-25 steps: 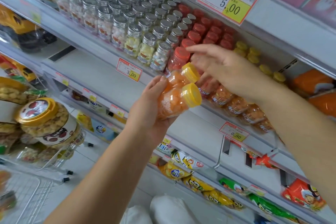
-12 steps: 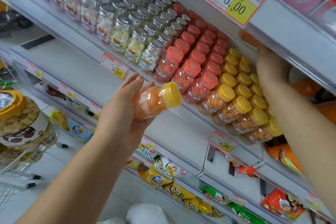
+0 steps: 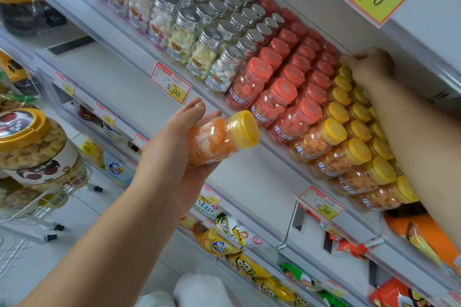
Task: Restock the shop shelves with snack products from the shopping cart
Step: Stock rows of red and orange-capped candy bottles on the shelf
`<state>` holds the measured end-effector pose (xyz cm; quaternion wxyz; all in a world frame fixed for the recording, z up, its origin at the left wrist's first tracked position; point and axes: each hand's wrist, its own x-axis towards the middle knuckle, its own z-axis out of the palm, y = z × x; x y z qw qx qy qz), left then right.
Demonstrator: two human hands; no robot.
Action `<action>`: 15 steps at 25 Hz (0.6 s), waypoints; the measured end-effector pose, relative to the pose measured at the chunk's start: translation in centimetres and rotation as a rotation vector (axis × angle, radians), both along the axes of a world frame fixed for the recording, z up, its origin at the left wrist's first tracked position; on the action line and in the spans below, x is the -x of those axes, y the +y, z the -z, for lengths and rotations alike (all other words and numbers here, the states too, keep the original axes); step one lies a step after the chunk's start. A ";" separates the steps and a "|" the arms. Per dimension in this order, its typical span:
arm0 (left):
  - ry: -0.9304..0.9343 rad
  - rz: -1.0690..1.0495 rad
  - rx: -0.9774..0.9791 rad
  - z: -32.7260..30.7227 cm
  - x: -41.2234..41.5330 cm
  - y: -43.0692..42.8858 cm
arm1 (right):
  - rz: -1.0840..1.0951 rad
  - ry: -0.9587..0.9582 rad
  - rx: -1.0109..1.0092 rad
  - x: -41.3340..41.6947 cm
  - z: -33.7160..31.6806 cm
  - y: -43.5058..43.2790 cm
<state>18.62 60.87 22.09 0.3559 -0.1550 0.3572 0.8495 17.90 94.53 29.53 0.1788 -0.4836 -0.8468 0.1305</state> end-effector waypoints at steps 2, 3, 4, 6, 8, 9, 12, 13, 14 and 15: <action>-0.034 -0.010 0.008 -0.3 -0.1 0.3 | -0.039 -0.066 -0.005 -0.8 -0.5 -1.6; -0.046 -0.007 0.004 -0.6 -0.3 0.5 | -0.055 -0.081 -0.035 -1.3 -1.0 -3.4; -0.057 0.003 -0.003 -1.0 -0.3 0.8 | -0.123 -0.074 -0.110 -2.2 -1.4 -4.9; -0.075 0.024 -0.017 -1.6 -0.3 1.4 | -0.400 0.029 -0.238 -4.5 -1.9 -9.8; -0.079 0.043 -0.024 -2.3 -0.2 1.9 | -0.771 0.090 -0.058 -7.2 -1.7 -14.8; -0.075 0.051 -0.021 -2.7 -0.3 2.1 | -0.906 0.092 0.094 -8.3 -1.5 -16.7; -0.031 0.091 -0.036 -3.4 -0.5 2.6 | -0.990 0.147 0.436 -9.5 -0.9 -18.9; -0.008 0.099 -0.052 -3.5 -0.6 2.6 | -0.925 0.221 0.437 -9.3 -0.8 -18.3; 0.018 0.099 -0.054 -3.4 -0.6 2.4 | -0.814 0.339 0.438 -9.1 -0.4 -16.3; 0.038 0.091 -0.044 -3.3 -0.5 2.1 | -0.675 0.435 0.358 -8.8 -0.4 -14.6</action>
